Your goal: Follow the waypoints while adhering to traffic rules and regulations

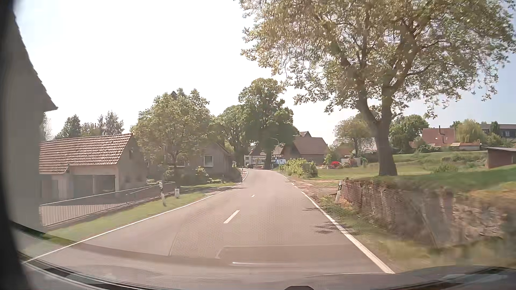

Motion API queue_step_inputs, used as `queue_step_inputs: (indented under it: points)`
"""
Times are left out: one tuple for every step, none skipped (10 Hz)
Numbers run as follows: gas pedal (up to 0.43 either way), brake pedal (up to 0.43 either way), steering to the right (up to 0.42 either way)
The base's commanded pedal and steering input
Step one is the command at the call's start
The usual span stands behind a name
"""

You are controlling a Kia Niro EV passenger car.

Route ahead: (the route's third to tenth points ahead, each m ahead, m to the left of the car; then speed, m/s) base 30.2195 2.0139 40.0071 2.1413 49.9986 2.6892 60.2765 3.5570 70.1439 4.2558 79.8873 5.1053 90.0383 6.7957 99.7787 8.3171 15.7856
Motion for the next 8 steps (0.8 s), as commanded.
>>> queue_step_inputs:
  points:
    - [0.209,0.000,0.007]
    - [0.209,0.000,0.006]
    - [0.189,0.000,0.005]
    - [0.177,0.000,0.005]
    - [0.177,0.000,0.004]
    - [0.177,0.000,0.003]
    - [0.177,0.000,0.003]
    - [0.169,0.000,0.001]
